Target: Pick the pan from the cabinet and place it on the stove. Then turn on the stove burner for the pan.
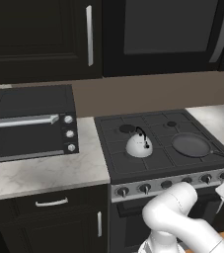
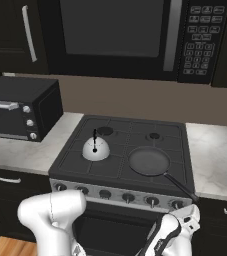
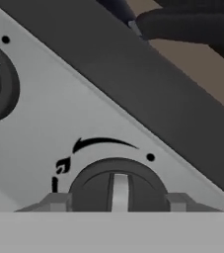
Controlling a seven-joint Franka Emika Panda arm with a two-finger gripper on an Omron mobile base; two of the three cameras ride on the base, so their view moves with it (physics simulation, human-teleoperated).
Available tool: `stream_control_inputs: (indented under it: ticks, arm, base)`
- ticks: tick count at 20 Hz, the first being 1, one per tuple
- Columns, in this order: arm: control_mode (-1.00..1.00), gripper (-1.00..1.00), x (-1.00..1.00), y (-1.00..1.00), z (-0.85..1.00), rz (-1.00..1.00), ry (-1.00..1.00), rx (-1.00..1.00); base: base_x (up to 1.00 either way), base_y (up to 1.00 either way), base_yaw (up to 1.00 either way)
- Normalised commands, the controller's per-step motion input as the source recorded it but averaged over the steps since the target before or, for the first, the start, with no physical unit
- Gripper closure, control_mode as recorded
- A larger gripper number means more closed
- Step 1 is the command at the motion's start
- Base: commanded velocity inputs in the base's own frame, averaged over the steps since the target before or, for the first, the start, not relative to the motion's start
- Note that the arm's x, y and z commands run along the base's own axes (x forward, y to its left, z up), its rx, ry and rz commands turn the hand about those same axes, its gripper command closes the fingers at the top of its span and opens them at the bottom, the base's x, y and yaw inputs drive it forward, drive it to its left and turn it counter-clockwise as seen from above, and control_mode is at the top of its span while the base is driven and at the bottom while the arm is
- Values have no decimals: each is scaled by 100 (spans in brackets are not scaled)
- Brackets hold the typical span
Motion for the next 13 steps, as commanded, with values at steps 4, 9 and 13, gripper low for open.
stream_control_inputs:
  ticks: [4,9,13]
  arm:
    - [-100,100,-16,0,0,0,-1,-31]
    - [-100,100,-19,0,0,0,-1,-29]
    - [-100,100,-18,0,0,0,-1,-28]
  base:
    - [0,0,0]
    - [0,0,0]
    - [0,0,0]
